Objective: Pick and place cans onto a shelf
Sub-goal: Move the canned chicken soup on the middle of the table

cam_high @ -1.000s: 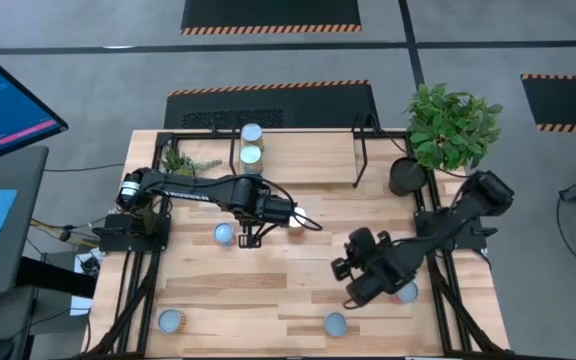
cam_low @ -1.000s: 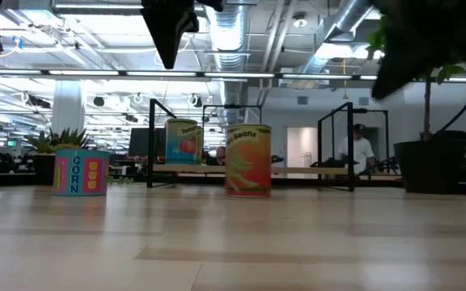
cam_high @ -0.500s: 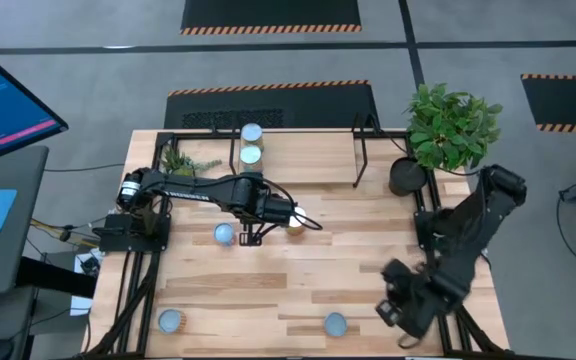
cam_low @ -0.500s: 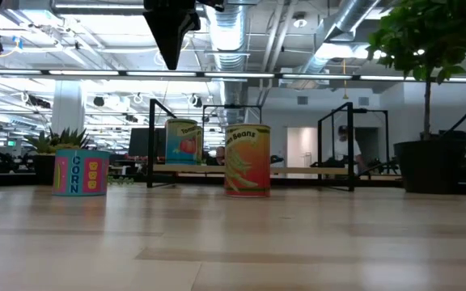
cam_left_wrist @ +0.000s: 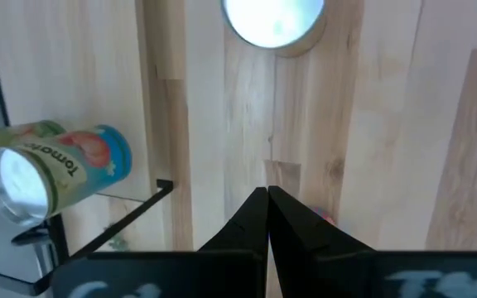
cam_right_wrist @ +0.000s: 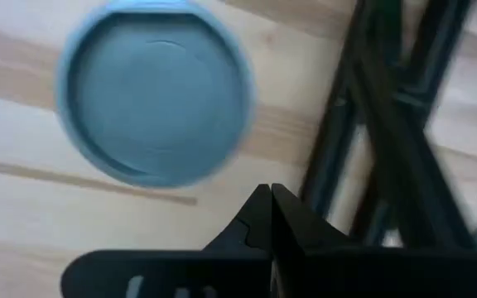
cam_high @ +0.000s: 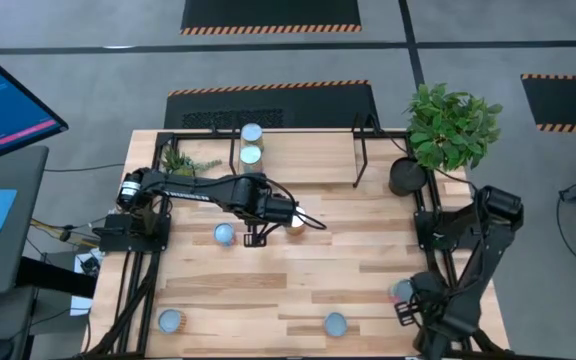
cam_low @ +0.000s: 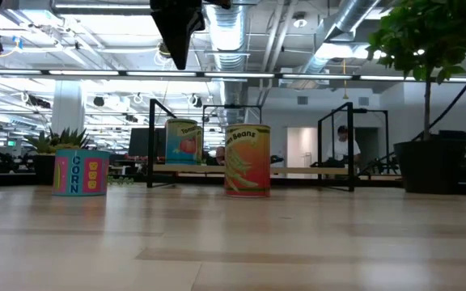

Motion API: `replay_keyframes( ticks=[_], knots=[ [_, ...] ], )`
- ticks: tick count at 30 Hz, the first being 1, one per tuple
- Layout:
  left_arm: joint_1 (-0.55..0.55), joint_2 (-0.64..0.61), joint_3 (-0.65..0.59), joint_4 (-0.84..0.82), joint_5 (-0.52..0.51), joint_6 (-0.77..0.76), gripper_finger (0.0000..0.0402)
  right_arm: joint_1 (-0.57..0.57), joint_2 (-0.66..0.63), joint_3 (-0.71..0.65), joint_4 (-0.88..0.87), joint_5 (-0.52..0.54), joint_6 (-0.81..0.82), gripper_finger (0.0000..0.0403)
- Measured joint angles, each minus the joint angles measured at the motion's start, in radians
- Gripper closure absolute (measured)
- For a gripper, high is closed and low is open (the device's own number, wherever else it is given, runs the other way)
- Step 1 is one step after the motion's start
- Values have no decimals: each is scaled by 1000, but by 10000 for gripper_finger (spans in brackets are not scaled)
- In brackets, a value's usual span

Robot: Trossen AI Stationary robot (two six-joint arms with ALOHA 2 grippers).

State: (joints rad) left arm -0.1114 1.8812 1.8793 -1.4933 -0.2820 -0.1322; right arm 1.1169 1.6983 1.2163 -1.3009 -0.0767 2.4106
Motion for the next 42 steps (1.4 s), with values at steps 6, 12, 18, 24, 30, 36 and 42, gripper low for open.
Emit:
replay_keyframes(
  ticks=[6, 12, 18, 24, 30, 36, 42],
  knots=[
    [16, 0, 0, 0, 16, 0, 401, -45, 68, 0, 0, 14, -14, 390],
    [22, 0, 0, 1, 16, 0, 401, -156, 107, 0, -15, 184, -58, 390],
    [22, 0, 0, 11, 16, 0, 401, -341, 97, 0, 4, 547, -156, 390],
    [22, 0, 0, 9, 15, 8, 401, -476, 19, 12, 168, 717, -519, 390],
    [22, 0, 0, 10, 14, 8, 401, -507, 34, 15, 18, 638, -478, 390],
    [22, 0, 0, 9, 5, 8, 401, -594, 93, -7, -3, 647, -505, 390],
    [22, 0, 0, 2, 4, 8, 401, -700, 166, -8, 35, 675, -627, 390]
  ],
)
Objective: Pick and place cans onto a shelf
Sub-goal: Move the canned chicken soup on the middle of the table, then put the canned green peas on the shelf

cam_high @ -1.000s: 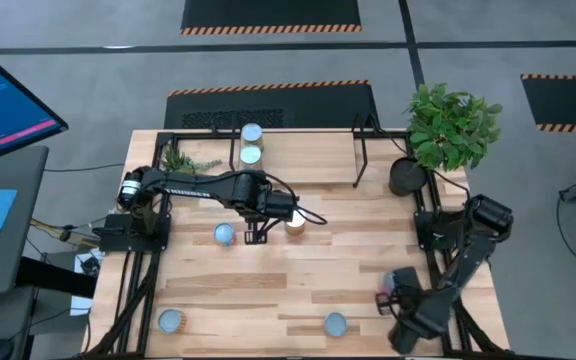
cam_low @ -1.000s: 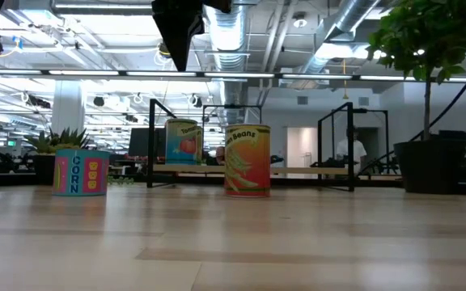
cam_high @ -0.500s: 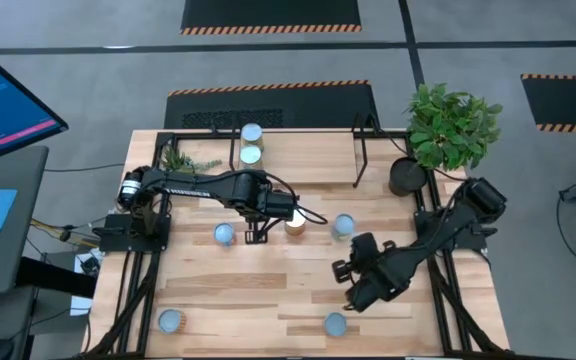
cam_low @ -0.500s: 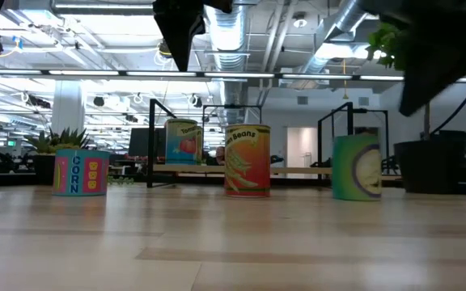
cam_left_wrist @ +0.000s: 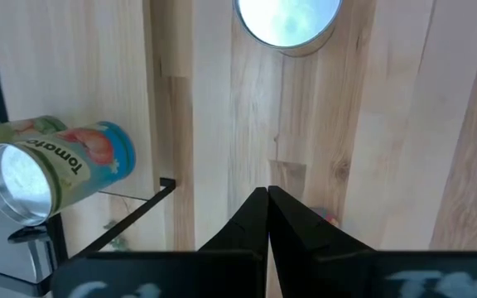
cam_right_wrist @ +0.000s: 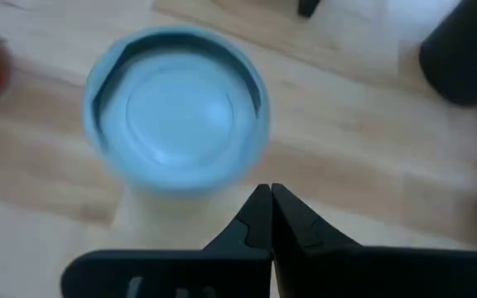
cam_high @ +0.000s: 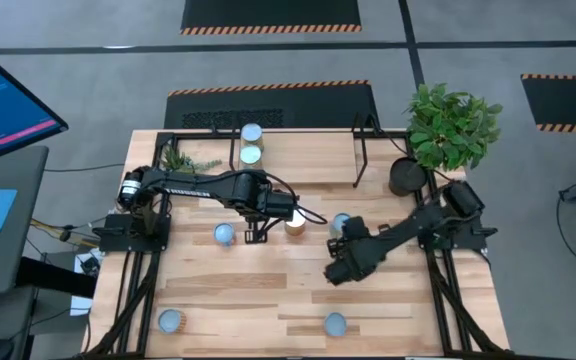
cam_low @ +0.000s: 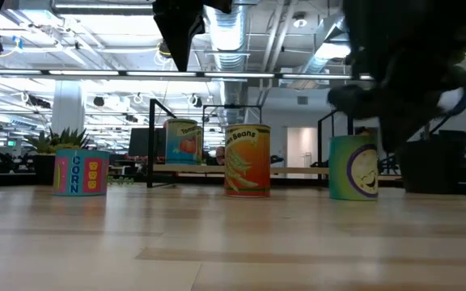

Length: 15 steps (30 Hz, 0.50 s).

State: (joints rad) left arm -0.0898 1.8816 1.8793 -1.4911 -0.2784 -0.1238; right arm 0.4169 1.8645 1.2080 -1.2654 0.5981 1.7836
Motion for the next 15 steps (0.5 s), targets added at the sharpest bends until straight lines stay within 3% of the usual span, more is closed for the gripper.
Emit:
replay_keyframes(
  ticks=[8, 15],
  knots=[
    [0, 0, 0, -14, -7, 26, 401, -77, -7, 4, 338, 38, -358, 390],
    [0, 0, 0, -49, -76, 34, 401, -43, -37, 65, 285, 26, -478, 390]
  ],
)
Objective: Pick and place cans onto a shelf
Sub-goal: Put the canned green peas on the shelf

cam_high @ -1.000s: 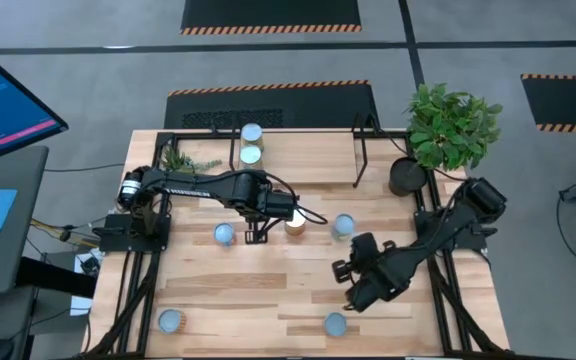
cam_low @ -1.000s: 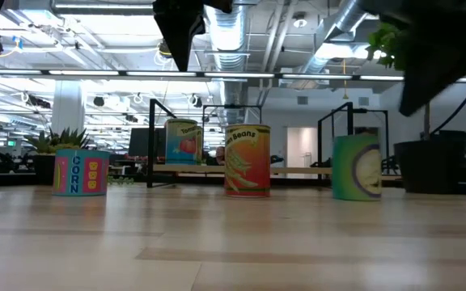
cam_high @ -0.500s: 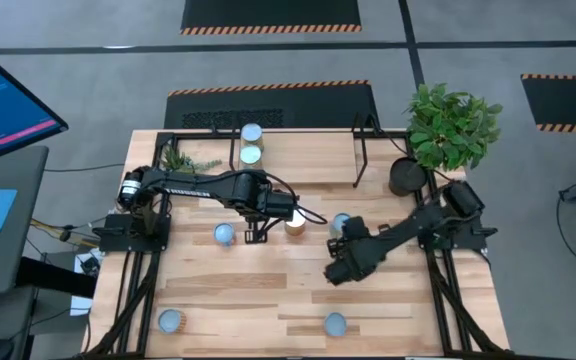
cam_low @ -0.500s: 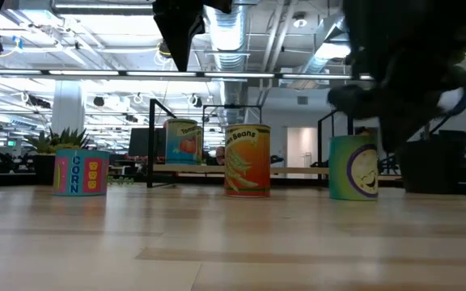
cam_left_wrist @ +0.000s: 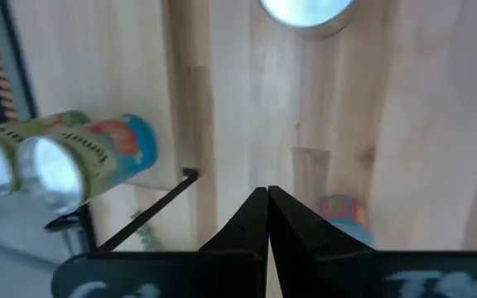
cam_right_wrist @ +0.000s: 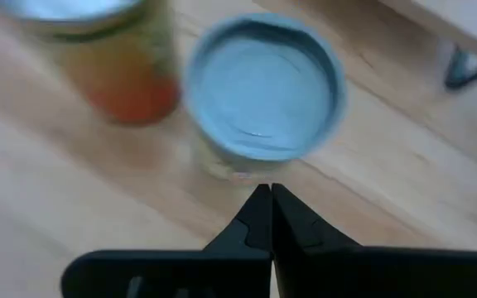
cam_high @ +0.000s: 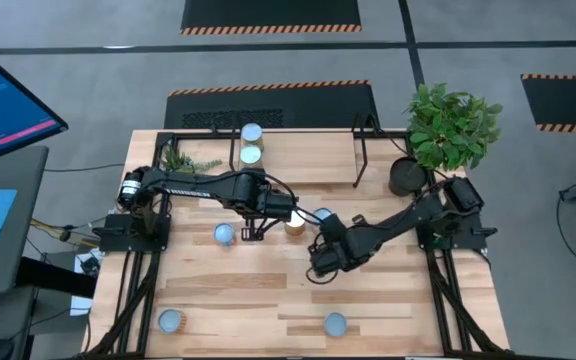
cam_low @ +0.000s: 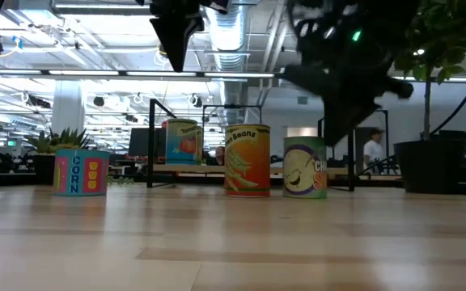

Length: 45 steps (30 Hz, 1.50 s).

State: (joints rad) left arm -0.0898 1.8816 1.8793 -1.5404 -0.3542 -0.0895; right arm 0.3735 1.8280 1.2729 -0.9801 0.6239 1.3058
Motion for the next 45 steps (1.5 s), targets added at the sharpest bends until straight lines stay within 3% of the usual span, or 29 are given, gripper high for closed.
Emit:
replay_keyframes(
  ticks=[5, 10, 16, 19, 21, 24, 27, 36, 39, 45],
  knots=[
    [0, 0, 0, -32, -26, -20, 401, 79, -39, 61, -118, -53, -84, 390],
    [0, -14, 1, -33, -18, -24, 401, 179, -146, 93, -231, -16, -92, 390],
    [0, -49, -4, -33, -18, -51, 401, 321, -266, 72, -214, 199, -129, 390],
    [0, -54, -4, -31, -18, -69, 401, 362, -299, 19, -125, 330, -136, 390],
    [0, -56, -4, -30, -18, -73, 401, 381, -319, -45, -51, 352, -150, 390],
    [0, -56, -4, -30, -18, -83, 401, 373, -344, -157, 107, 314, -167, 390],
    [1, -56, -4, -29, -19, -91, 401, 334, -360, -255, 276, 199, -248, 390],
    [1, -56, -5, -4, -9, -138, 401, 128, -447, -483, 954, -158, -722, 390],
    [1, -56, -5, -7, -9, -159, 401, 73, -477, -527, 987, -231, -788, 390],
    [1, -56, -5, -14, -9, -183, 401, 86, -574, -577, 969, -227, -879, 390]
  ],
)
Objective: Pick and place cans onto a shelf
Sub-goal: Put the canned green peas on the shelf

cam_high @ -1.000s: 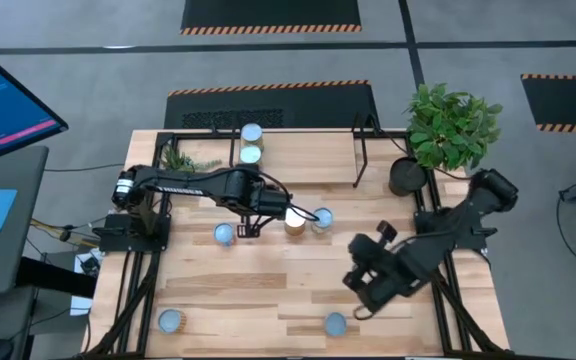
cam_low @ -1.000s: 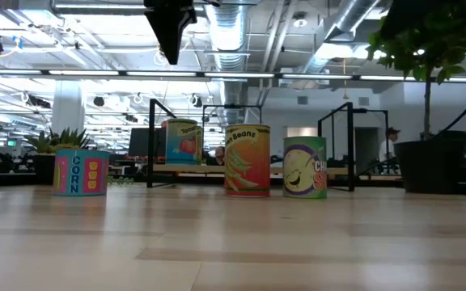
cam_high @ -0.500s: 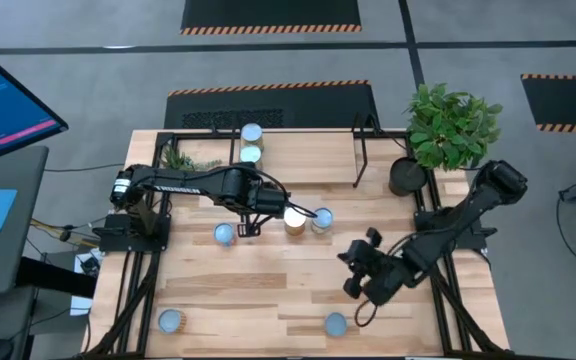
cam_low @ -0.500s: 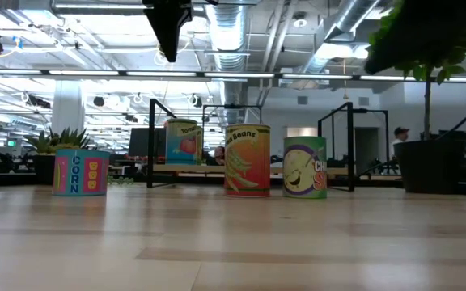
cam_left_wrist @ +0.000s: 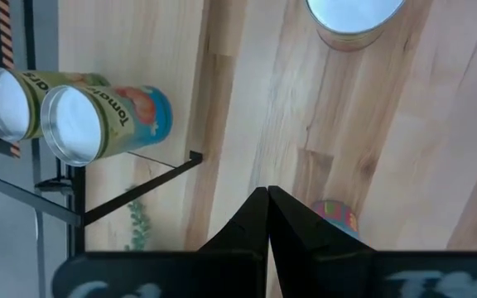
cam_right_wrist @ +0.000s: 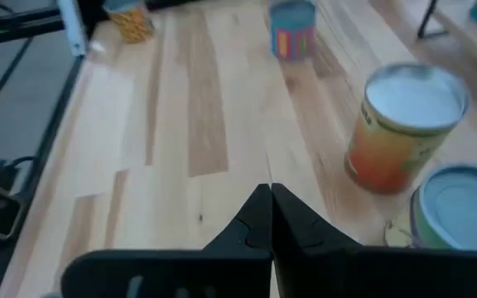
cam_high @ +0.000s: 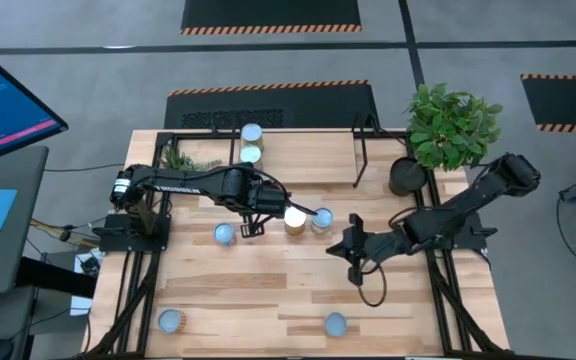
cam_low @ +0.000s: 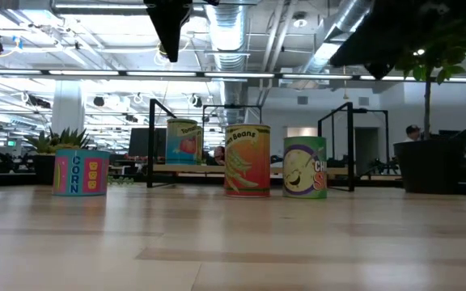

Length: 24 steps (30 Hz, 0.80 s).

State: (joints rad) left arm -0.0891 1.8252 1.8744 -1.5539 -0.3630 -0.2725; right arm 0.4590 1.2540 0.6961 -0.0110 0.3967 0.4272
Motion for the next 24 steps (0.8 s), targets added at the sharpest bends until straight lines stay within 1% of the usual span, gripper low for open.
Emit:
replay_keyframes(
  ticks=[2, 5, 8, 11, 13, 15, 18, 22, 23, 24],
  knots=[
    [0, 0, 0, 0, 0, -2, 401, 16, -41, -20, -6, 33, -18, 390],
    [0, 0, 0, 3, 0, -4, 401, 43, -98, -66, 1, 132, -35, 390],
    [0, 0, 0, 18, 0, -18, 401, 65, -150, -132, 4, 189, 2, 390],
    [0, 0, 0, 53, 0, -22, 401, 82, -202, -201, 82, 182, 11, 390],
    [0, 0, 0, 82, 0, -12, 401, 93, -227, -238, 166, 178, -14, 390],
    [0, 0, 0, 141, 5, -5, 401, 101, -247, -267, 214, 167, -40, 390],
    [6, 6, 0, 276, 61, 18, 401, 109, -274, -305, 269, 146, -41, 390],
    [25, 23, -11, 458, 130, 89, 401, 121, -291, -341, 288, 147, -8, 390],
    [30, 31, -12, 490, 142, 96, 401, 124, -295, -343, 292, 148, 6, 390],
    [40, 40, -15, 490, 158, 99, 401, 126, -296, -344, 291, 149, 17, 390]
  ],
)
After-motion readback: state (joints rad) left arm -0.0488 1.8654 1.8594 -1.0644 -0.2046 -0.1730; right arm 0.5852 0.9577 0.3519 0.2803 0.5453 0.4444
